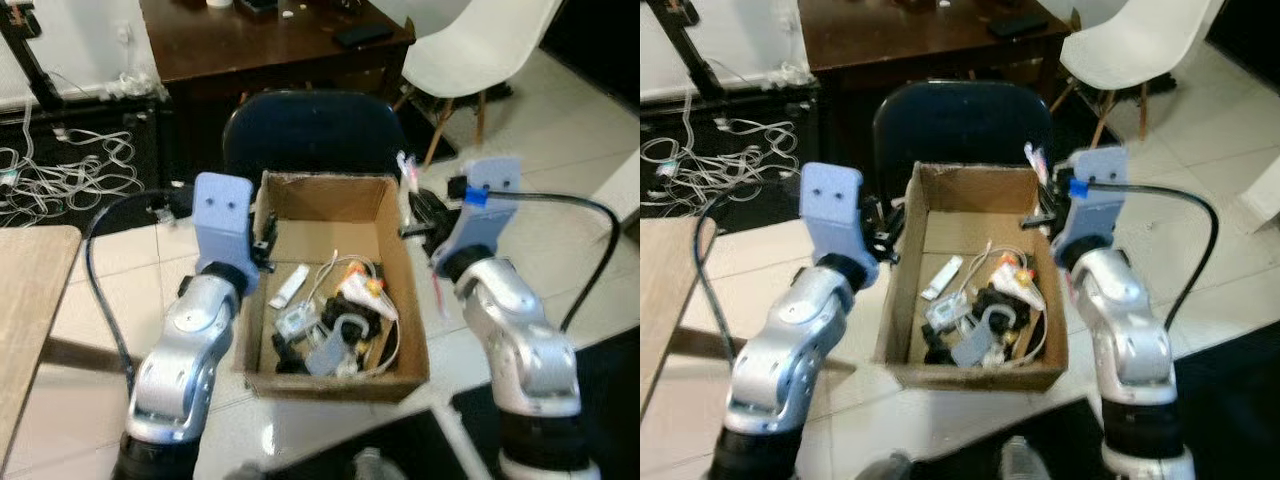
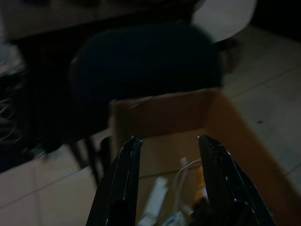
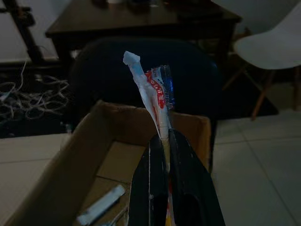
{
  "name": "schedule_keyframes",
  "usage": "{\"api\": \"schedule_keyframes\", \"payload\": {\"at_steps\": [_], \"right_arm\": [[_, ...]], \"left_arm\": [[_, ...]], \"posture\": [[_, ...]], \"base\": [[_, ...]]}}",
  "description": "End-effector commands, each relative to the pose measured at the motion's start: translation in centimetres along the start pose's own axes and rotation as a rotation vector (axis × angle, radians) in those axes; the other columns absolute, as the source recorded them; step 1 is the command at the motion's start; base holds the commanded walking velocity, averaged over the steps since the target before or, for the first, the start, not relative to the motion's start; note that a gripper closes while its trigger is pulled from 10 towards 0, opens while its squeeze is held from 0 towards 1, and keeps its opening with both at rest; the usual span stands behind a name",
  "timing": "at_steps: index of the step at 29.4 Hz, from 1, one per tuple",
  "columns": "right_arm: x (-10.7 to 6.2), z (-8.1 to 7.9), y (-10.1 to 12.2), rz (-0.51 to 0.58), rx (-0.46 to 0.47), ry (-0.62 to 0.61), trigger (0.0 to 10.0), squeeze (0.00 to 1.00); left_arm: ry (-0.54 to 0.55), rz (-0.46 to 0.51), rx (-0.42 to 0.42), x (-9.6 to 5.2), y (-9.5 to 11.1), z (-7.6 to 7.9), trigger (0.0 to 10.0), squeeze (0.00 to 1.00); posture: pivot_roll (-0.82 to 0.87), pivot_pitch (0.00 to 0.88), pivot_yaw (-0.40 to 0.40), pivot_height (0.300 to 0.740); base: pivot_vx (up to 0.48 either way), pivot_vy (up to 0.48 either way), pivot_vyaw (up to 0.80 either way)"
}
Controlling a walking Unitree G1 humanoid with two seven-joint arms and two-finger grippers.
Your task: Picking trash to rubbish bin
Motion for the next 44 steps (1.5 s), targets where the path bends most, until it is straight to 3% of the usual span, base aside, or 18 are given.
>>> {"api": "schedule_keyframes", "payload": {"at_steps": [1,6,10,21,31,39,44], "right_arm": [[0.1,-0.5,0.0,0.016,0.012,0.026,10.0,0.00],[1.2,-0.6,-0.9,0.008,0.061,0.061,10.0,0.00],[2.9,-0.6,-1.3,0.020,0.070,0.093,10.0,0.00],[4.6,-1.2,-1.9,0.036,0.048,0.180,10.0,0.00],[5.6,-5.6,-2.5,0.025,0.073,0.454,10.0,0.00],[6.2,-6.8,-2.6,0.035,0.086,0.520,10.0,0.00],[6.3,-6.7,-3.2,0.015,0.038,0.552,10.0,0.00]], "left_arm": [[0.014,-0.016,0.010,-0.2,-0.6,-0.2,10.0,0.00],[-0.010,-0.011,0.047,0.0,-0.4,-0.2,10.0,0.00],[-0.059,-0.007,0.144,0.8,-0.4,-0.2,10.0,0.00],[-0.099,-0.016,0.179,1.3,-0.4,-1.1,10.0,0.00],[-0.133,-0.023,0.166,0.9,-0.5,-2.0,10.0,0.00],[-0.113,-0.020,0.160,0.9,-0.3,-2.5,10.0,0.00],[-0.107,-0.012,0.159,1.1,0.0,-2.7,10.0,0.00]], "posture": [[0.01,0.230,-0.011,0.740],[0.04,0.245,-0.002,0.740],[0.04,0.273,0.011,0.740],[0.06,0.335,0.013,0.740],[0.06,0.379,-0.012,0.740],[0.06,0.381,-0.022,0.740],[0.06,0.378,-0.029,0.740]], "base": [[0.000,0.000,0.00],[0.000,0.000,0.00],[0.000,0.000,0.00],[0.000,0.000,0.00],[0.000,0.000,0.00],[0.000,0.000,0.00],[0.000,0.000,0.00]]}}
Point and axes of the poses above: a point about 5 cm out from each wrist's last joint towards the gripper, its own x axis pointing out of the wrist towards the gripper, its own y axis along the axis of the wrist's last joint, z = x × y, the point moved 2 cm from there along x, pointing out of the wrist towards the gripper, and after that the axes turned 12 degrees about -x, right-handed, at the moved point
